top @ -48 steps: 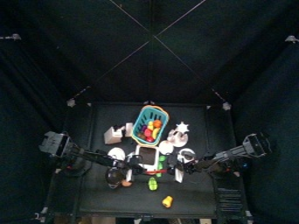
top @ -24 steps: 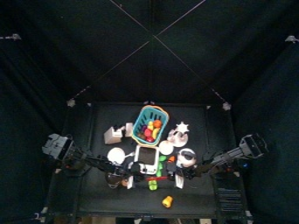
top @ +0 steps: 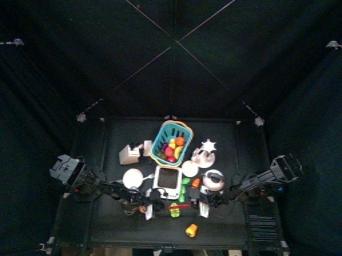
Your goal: Cut starfruit
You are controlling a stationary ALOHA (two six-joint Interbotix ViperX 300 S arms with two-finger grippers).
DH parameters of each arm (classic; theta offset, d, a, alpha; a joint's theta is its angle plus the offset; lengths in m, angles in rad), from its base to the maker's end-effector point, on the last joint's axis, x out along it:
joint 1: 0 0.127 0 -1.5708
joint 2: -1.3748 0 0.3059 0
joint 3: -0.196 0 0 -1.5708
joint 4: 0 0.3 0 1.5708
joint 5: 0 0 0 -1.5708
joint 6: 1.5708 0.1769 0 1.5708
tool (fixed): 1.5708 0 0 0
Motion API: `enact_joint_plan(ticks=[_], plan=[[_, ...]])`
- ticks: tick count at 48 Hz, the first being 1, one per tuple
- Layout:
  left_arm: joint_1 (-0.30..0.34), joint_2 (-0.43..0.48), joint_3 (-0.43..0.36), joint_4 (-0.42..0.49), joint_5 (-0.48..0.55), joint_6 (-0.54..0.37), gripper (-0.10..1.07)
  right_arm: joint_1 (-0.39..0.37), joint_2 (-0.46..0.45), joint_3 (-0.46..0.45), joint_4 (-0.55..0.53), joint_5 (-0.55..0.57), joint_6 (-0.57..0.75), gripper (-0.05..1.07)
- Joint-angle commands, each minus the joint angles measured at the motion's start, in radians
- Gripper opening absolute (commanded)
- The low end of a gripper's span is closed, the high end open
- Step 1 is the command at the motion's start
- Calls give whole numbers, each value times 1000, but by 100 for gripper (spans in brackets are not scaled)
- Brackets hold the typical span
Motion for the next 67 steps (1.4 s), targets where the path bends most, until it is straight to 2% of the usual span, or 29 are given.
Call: enact_joint_plan(ticks=[1,46,57,67], plan=[[-77,-2,2,-17,8,0,30,-5,3,3,6,25,12,35],[-83,48,-2,8,8,6,30,3,63,-17,9,23,14,35],[-67,86,6,63,-2,14,30,2,89,-6,0,31,3,35],[-54,84,12,118,-21,23,30,2,92,-5,-2,31,5,35]])
